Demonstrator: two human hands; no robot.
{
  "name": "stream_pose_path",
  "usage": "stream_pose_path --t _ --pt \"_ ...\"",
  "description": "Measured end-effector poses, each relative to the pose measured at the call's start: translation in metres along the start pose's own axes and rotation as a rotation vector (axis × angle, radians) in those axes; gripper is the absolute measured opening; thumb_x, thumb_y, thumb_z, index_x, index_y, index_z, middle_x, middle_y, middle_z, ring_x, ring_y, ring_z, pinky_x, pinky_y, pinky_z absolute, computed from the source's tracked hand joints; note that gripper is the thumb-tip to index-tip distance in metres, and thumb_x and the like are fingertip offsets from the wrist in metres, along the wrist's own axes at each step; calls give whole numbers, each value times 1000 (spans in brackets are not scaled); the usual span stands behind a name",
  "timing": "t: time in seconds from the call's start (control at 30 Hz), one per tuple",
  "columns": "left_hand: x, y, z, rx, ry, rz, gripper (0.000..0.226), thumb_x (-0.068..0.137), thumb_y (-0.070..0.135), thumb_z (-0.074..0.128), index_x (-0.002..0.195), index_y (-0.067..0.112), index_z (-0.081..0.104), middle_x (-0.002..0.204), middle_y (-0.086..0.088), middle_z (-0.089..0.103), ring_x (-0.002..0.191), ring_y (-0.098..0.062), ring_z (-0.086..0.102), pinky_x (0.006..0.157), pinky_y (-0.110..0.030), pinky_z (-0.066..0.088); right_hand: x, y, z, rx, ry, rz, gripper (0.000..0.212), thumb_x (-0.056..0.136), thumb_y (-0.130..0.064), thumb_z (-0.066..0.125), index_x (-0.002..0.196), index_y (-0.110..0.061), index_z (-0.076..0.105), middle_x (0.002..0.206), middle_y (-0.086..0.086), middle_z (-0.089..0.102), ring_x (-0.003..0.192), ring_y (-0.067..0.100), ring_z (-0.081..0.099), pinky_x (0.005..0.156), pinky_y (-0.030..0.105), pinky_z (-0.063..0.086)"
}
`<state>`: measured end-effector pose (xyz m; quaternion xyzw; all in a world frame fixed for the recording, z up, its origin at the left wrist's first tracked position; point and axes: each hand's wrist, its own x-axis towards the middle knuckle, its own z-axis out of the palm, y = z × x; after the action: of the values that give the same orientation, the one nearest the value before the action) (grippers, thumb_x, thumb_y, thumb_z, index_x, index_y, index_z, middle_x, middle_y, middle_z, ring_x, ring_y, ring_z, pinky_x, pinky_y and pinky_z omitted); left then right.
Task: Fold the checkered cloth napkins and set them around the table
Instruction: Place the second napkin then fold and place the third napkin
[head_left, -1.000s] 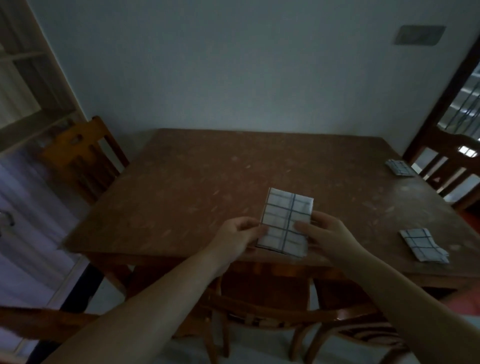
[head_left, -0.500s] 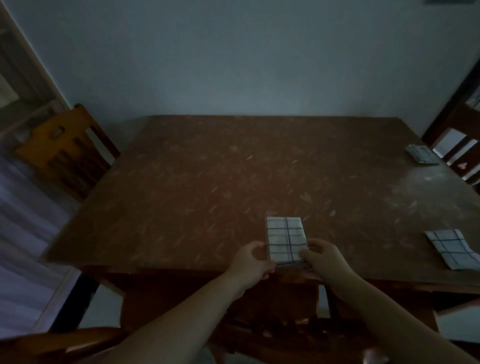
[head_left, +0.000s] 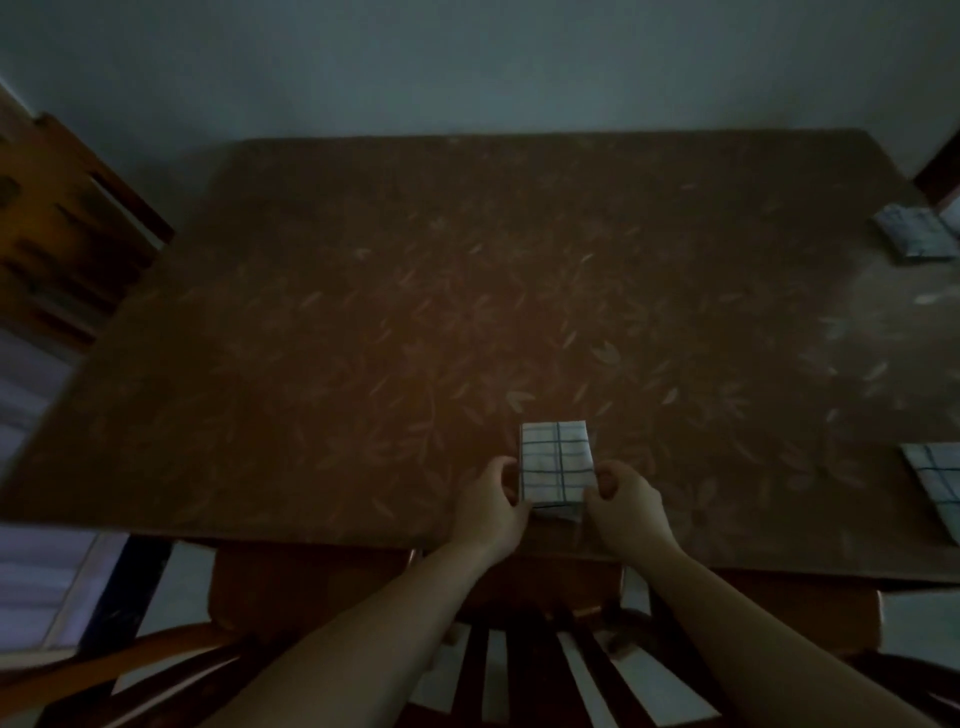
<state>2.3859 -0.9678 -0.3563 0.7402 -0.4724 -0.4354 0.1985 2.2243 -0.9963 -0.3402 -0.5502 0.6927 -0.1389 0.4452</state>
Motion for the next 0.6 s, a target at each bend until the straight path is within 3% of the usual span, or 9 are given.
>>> stream_pose_path --t 0.1,0.2,0.4,0.47,0.6 --pt "5 -8 -5 11 -19 -18 55 90 27 65 138 25 39 108 0 62 88 -14 66 75 -31 56 3 -2 5 -13 -28 -22 27 93 -19 57 120 -18 56 89 -14 56 75 1 60 52 13 44" --pt "9 -12 -10 -7 -38 -32 54 90 27 65 138 26 40 98 1 63 84 -15 67 67 -26 53 5 -7 8 0 -67 -32 28 93 -20 58 121 -21 53 87 -13 57 73 3 64 48 12 45" --pt "10 -13 -15 122 -62 40 51 92 31 60 138 25 40 100 5 60 87 -12 61 72 -27 51 8 -6 13 -72 -82 -54 33 92 -19 59 124 -18 52 85 -15 57 74 0 61 50 10 44" --pt "9 -13 -19 162 -77 53 51 92 34 59 139 26 39 108 2 62 90 -11 59 72 -24 47 8 -5 14 -90 -88 -33 30 91 -22 59 120 -20 53 85 -14 58 74 3 63 53 16 48" --pt "4 -22 -34 181 -50 20 59 89 41 60 141 32 35 114 -1 63 91 -16 64 73 -29 54 -2 -5 6 -150 -1 1 17 90 -38 61 101 -28 51 80 -9 65 65 6 66 57 25 55"
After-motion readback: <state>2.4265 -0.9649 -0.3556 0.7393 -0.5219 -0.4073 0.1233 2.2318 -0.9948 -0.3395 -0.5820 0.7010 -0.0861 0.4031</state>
